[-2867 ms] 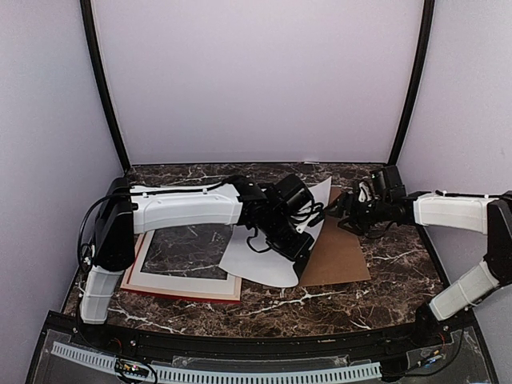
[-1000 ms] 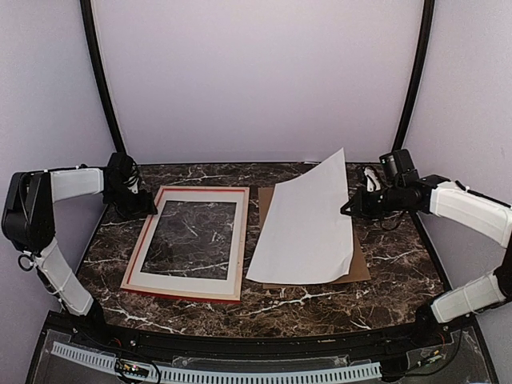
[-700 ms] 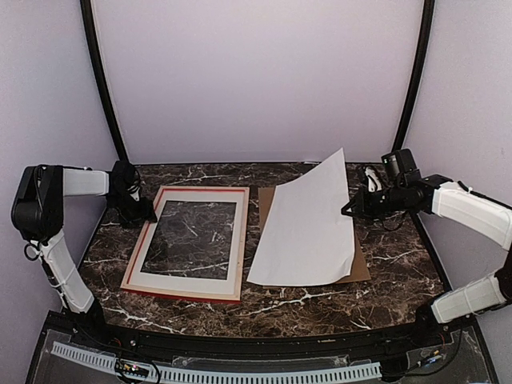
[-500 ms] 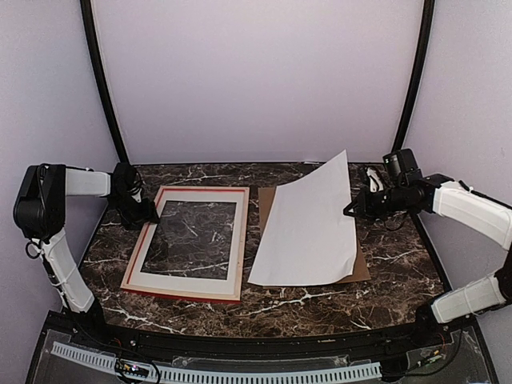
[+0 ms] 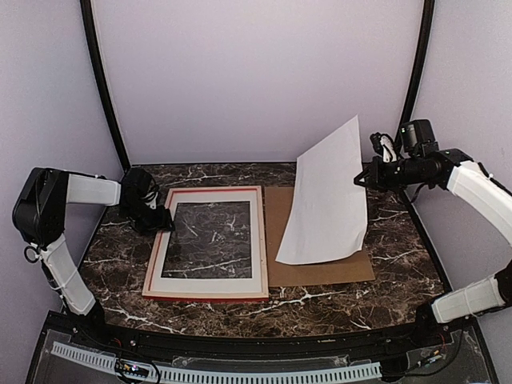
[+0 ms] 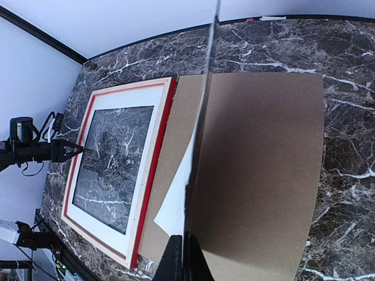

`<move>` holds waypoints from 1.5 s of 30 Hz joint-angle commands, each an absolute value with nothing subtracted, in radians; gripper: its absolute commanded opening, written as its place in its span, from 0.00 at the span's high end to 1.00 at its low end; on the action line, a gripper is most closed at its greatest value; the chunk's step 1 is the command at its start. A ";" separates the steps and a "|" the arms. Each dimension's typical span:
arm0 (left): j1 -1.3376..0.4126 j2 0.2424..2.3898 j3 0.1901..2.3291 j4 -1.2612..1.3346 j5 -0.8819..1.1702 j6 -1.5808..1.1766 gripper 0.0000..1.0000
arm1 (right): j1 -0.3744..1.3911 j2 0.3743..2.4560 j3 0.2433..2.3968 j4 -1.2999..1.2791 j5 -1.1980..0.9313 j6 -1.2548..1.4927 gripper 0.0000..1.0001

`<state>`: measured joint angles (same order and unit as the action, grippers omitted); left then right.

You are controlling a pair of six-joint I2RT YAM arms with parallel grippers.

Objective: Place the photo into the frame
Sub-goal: Move the frame body to the center of the board, then place the photo on the mat board.

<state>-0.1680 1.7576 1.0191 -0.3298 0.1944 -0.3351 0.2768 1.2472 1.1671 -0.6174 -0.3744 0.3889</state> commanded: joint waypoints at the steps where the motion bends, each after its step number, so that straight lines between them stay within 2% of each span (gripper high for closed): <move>1: -0.245 1.709 0.968 -0.314 0.248 -0.383 0.38 | 0.264 1.229 1.256 -0.683 -0.367 0.363 1.00; 6: -0.329 1.723 0.983 -0.283 0.254 -0.401 0.38 | 0.262 1.244 1.353 -0.735 -0.377 0.357 1.00; 16: -0.457 1.789 1.046 -0.272 0.246 -0.404 0.37 | 0.294 1.286 1.430 -0.669 -0.554 0.439 1.00; 27: -0.432 1.654 1.078 -0.362 0.052 -0.370 0.25 | 0.592 1.468 1.637 -0.578 -0.515 0.525 1.00; 33: -0.282 1.527 1.026 -0.384 0.029 -0.376 0.23 | 0.776 1.595 1.783 -0.505 -0.548 0.584 1.00; 38: -0.218 1.439 0.989 -0.392 -0.053 -0.374 0.22 | 0.789 1.596 1.650 -0.351 -0.611 0.665 1.00; 45: -0.213 1.417 0.988 -0.409 -0.131 -0.369 0.21 | 0.657 1.611 1.220 -0.091 -0.641 0.780 1.00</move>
<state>-0.2119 1.4368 1.0054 -0.3733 -0.0807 -0.3771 0.7284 1.5848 1.3911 -0.2615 -0.6182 0.6937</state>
